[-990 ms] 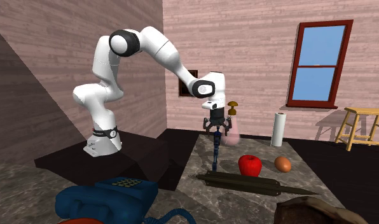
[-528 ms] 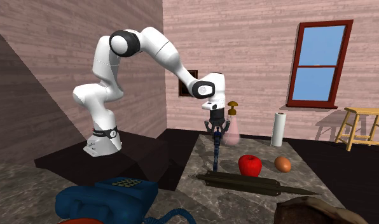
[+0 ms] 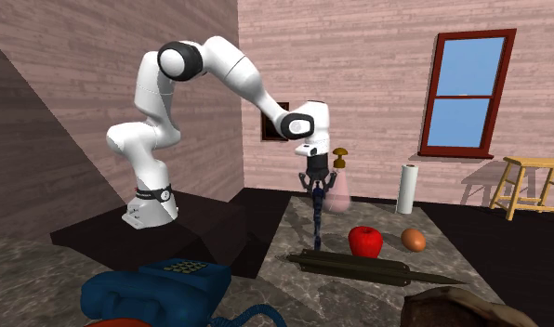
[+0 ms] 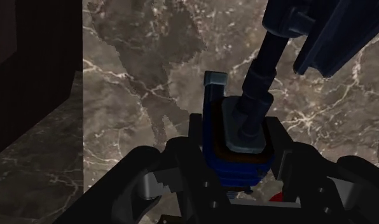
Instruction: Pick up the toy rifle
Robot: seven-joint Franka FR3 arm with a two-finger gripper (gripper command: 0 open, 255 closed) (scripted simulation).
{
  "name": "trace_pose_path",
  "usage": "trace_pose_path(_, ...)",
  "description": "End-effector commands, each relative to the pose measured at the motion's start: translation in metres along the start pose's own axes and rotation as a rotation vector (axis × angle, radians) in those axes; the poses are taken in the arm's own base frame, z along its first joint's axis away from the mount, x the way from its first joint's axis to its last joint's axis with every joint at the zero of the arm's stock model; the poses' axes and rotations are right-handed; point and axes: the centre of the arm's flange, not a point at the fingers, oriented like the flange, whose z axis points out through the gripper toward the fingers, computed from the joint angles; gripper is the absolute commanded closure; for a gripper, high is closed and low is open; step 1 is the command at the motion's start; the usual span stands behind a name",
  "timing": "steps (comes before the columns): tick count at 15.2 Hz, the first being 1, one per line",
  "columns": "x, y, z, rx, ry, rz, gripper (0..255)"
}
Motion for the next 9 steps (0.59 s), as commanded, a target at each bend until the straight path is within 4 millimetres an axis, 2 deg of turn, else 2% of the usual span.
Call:
trace_pose_path(1, 0.000, -0.001, -0.010, 0.000, 0.000, 0.000, 255)
trace_pose_path(9, 0.001, -0.003, -0.052, 0.000, 0.000, 0.000, 255)
